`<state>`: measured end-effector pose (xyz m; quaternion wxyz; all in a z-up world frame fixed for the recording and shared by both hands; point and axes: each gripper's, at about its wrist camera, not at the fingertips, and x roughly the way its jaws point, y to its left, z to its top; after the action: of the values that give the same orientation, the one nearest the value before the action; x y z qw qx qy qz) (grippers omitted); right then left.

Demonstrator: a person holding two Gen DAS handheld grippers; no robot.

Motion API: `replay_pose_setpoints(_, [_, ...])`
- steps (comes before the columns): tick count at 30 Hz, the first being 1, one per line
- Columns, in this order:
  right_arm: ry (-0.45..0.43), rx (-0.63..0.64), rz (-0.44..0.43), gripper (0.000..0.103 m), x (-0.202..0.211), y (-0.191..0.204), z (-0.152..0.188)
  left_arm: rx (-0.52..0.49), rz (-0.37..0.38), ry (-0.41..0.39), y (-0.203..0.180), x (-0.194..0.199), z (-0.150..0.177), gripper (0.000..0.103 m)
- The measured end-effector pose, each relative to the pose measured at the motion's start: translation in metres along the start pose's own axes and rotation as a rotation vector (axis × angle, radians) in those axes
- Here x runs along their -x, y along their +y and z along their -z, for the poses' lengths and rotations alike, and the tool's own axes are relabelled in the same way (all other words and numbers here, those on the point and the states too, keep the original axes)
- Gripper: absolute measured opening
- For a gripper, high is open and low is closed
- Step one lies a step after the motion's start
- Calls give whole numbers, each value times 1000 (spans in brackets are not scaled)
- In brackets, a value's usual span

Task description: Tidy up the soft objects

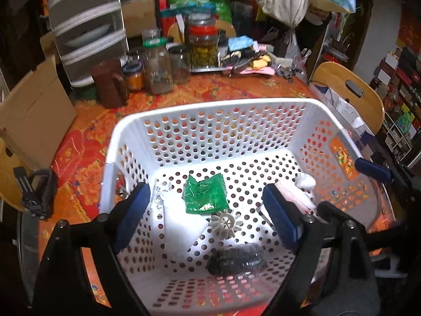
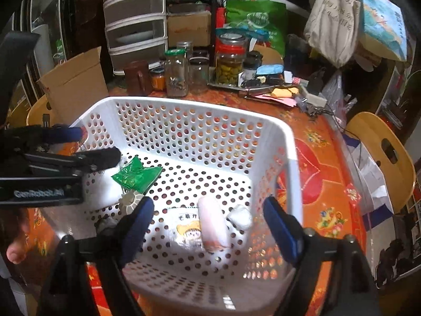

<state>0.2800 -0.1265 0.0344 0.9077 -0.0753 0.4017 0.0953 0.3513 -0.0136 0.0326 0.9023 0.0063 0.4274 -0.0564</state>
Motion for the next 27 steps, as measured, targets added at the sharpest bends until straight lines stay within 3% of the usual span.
replay_pose_setpoints(8, [-66, -16, 10, 98, 32, -6, 16, -43, -13, -70, -5, 41, 23, 103])
replay_pose_setpoints(22, [-158, -48, 23, 100, 95, -3, 53, -6, -5, -215, 4, 120, 83, 103])
replay_pose_setpoints(27, [-184, -54, 69, 100, 118, 5, 74, 16, -17, -264, 5, 147, 111, 103])
